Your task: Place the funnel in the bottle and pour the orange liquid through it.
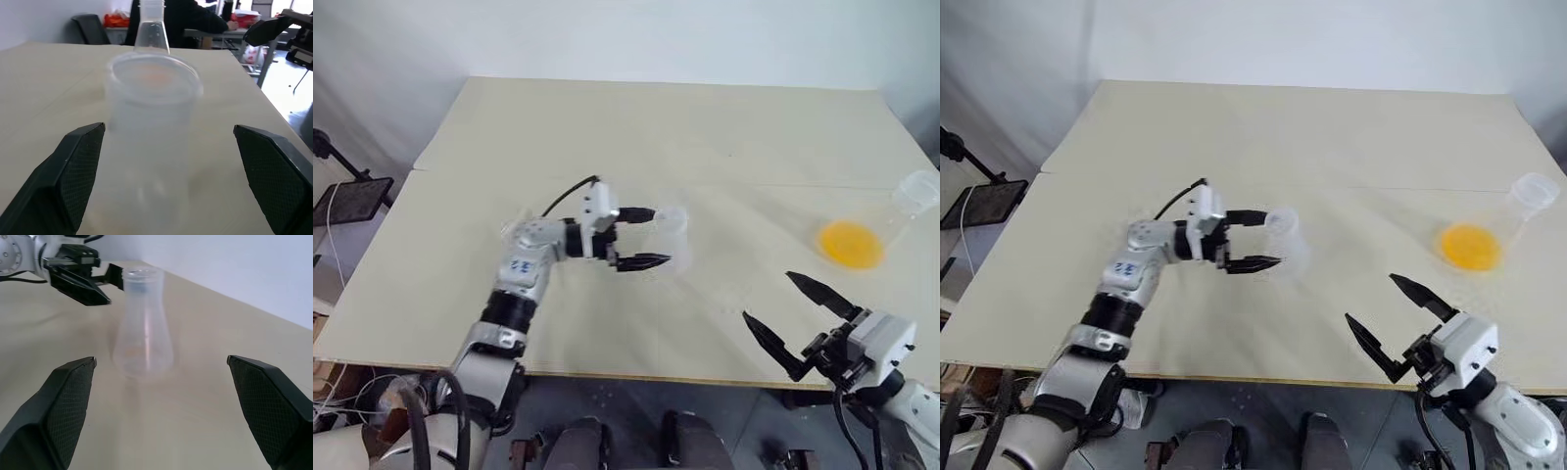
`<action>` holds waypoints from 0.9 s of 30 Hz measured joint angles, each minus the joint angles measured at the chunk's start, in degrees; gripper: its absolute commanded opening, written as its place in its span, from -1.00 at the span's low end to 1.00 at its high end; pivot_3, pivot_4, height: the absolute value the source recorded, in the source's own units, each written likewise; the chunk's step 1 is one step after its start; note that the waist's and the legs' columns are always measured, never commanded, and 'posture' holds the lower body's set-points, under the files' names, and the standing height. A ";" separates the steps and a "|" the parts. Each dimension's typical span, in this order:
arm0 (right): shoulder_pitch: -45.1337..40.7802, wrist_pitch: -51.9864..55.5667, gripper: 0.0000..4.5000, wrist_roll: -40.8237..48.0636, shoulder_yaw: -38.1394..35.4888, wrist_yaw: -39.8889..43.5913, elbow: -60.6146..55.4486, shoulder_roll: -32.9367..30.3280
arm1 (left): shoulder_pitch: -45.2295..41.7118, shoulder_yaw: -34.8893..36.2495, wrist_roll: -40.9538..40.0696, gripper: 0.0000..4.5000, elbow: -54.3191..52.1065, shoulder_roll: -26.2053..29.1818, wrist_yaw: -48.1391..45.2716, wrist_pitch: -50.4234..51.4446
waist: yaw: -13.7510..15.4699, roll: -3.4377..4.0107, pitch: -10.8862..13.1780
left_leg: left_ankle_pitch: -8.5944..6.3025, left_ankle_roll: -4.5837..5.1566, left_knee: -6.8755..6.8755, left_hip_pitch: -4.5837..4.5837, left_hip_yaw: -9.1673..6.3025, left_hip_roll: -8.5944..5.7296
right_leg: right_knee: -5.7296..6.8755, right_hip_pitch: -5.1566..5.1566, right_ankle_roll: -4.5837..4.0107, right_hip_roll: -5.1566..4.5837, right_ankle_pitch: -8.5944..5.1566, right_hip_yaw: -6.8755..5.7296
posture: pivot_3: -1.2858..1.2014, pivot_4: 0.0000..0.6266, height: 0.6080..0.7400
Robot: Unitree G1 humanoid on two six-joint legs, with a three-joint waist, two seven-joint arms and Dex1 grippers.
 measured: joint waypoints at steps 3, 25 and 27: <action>-6.17 1.17 1.00 1.21 2.18 2.05 3.38 -1.61 | 9.93 6.37 -2.89 0.99 -7.84 5.66 1.77 1.58 | -0.62 0.00 0.00 | -0.02 -0.03 0.03 -0.02 -0.22 0.07 | 0.04 0.02 -0.03 -0.21 -0.02 0.21 | 0.03 -0.52 1.00; -23.47 4.95 1.00 5.10 11.28 15.99 14.80 -4.63 | 61.67 44.19 -11.57 0.99 -34.07 4.09 29.98 4.38 | 0.28 -0.08 -0.03 | -0.15 0.00 -0.03 -0.01 -0.50 -0.07 | -0.40 0.17 -0.11 -0.68 -0.06 0.10 | 0.03 -0.52 1.00; -23.58 4.34 1.00 4.73 11.27 16.24 15.31 -4.63 | 61.20 44.02 -12.11 0.99 -34.51 3.79 30.98 4.58 | 0.36 -0.08 -0.04 | -0.16 0.00 -0.03 -0.01 -0.51 -0.09 | -0.40 0.18 -0.11 -0.72 -0.06 0.10 | 0.03 -0.52 1.00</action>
